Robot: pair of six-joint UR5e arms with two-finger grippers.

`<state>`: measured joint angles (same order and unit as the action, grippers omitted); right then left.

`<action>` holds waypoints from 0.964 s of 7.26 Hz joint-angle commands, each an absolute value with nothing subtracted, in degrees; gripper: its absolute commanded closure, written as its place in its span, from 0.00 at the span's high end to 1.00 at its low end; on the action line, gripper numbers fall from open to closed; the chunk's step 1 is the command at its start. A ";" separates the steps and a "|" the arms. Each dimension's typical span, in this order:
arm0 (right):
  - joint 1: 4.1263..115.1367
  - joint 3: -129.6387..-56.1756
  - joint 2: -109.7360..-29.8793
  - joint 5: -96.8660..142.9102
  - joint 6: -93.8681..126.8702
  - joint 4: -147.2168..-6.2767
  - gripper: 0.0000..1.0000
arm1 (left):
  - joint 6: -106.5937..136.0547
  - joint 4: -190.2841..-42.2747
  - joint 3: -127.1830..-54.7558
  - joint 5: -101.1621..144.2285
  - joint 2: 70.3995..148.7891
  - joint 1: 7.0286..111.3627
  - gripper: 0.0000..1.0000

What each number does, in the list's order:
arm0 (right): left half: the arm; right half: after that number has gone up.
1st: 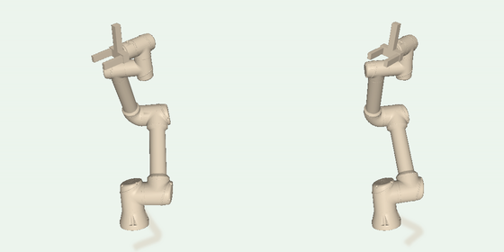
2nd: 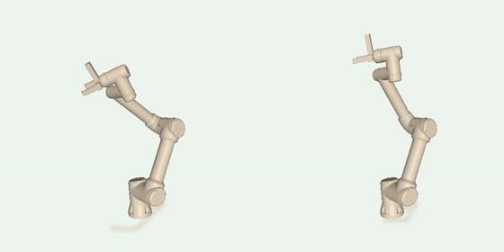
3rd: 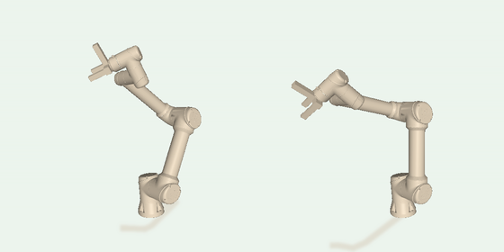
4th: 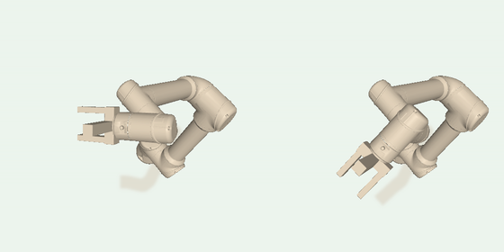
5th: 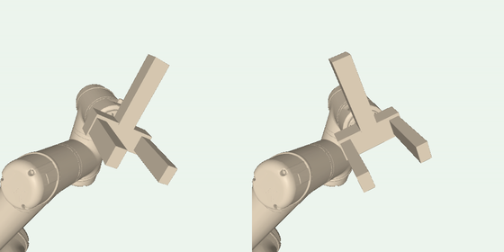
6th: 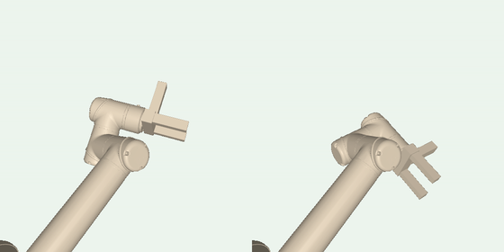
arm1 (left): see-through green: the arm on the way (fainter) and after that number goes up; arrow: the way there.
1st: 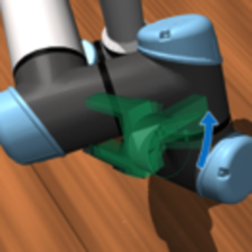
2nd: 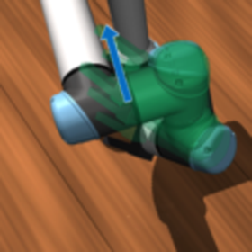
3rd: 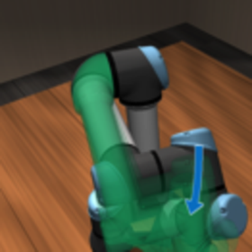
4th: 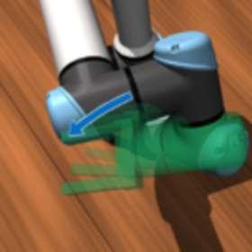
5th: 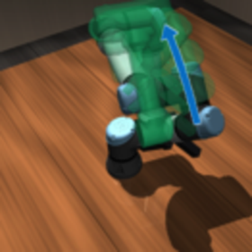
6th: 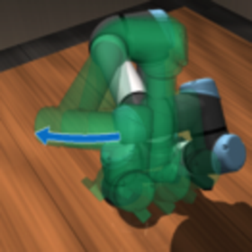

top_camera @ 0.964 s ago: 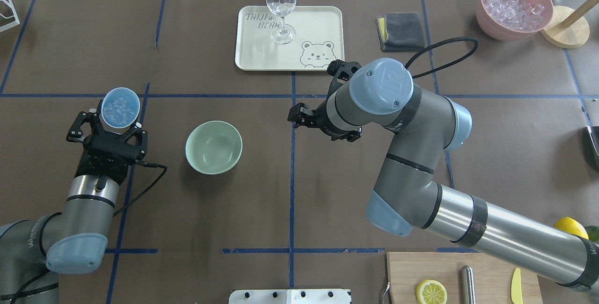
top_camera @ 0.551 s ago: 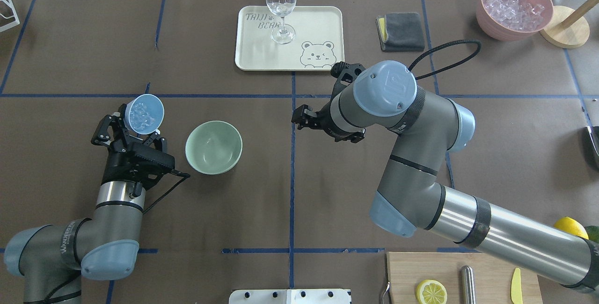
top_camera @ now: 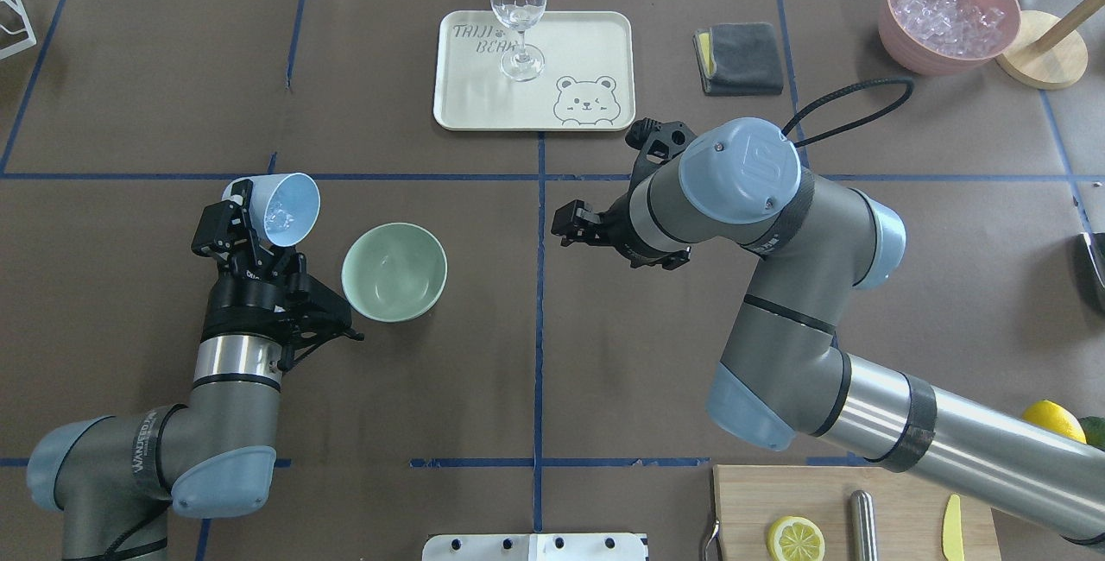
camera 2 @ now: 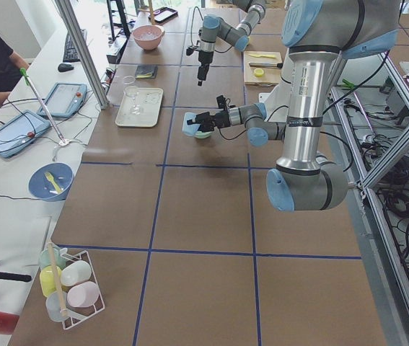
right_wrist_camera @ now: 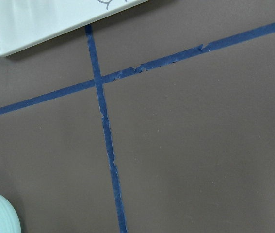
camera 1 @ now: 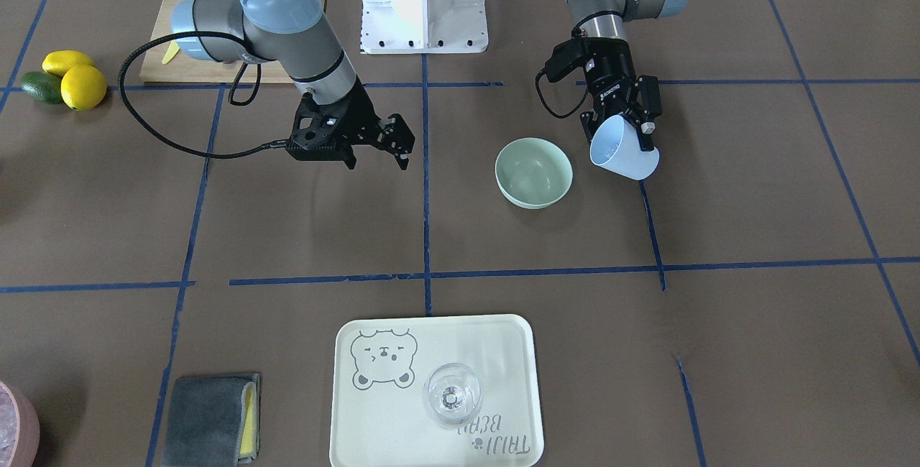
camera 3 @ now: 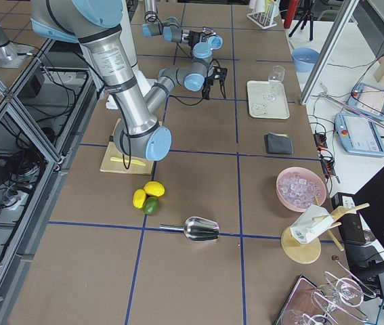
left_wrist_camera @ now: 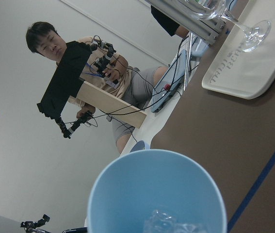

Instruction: Pour ice into bowl

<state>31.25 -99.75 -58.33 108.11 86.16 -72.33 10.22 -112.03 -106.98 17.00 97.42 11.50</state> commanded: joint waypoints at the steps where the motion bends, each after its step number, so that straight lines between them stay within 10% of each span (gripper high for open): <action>1: 31.20 -100.20 -58.62 108.81 86.22 -72.33 1.00 | -3.45 -111.97 -106.44 13.29 97.73 11.43 0.00; 7: 31.20 -100.37 -58.36 108.63 87.10 -72.25 1.00 | -22.12 -111.97 -105.91 9.06 99.14 11.43 0.00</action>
<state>31.20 -100.34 -58.48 108.70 86.99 -72.25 -19.05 -111.97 -106.00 9.85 99.09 11.43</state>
